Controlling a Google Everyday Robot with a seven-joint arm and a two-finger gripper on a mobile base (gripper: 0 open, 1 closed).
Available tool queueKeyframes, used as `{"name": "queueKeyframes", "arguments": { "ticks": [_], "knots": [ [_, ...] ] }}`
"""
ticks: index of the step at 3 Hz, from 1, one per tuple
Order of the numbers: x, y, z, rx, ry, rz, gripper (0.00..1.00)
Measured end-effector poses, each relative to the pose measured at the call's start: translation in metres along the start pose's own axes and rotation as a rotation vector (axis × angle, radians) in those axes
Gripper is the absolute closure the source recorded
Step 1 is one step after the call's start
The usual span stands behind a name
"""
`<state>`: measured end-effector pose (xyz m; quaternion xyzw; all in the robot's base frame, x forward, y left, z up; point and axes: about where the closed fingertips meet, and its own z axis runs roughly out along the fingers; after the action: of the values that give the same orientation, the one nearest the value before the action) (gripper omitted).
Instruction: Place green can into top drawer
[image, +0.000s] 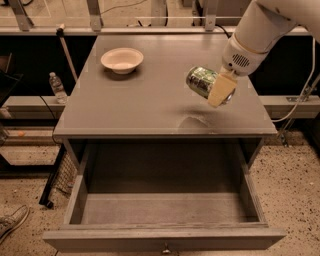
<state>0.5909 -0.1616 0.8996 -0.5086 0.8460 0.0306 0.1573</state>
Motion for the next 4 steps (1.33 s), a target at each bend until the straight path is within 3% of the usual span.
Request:
{"name": "queueKeyframes", "arguments": {
  "ticks": [1,2,4],
  "knots": [
    [0.001,0.003,0.0,-0.001,0.001,-0.005,1.0],
    [0.006,0.026,-0.002,-0.006,0.006,-0.047,1.0],
    [0.015,0.117,-0.001,0.042,0.048,-0.254,1.0]
  ]
}}
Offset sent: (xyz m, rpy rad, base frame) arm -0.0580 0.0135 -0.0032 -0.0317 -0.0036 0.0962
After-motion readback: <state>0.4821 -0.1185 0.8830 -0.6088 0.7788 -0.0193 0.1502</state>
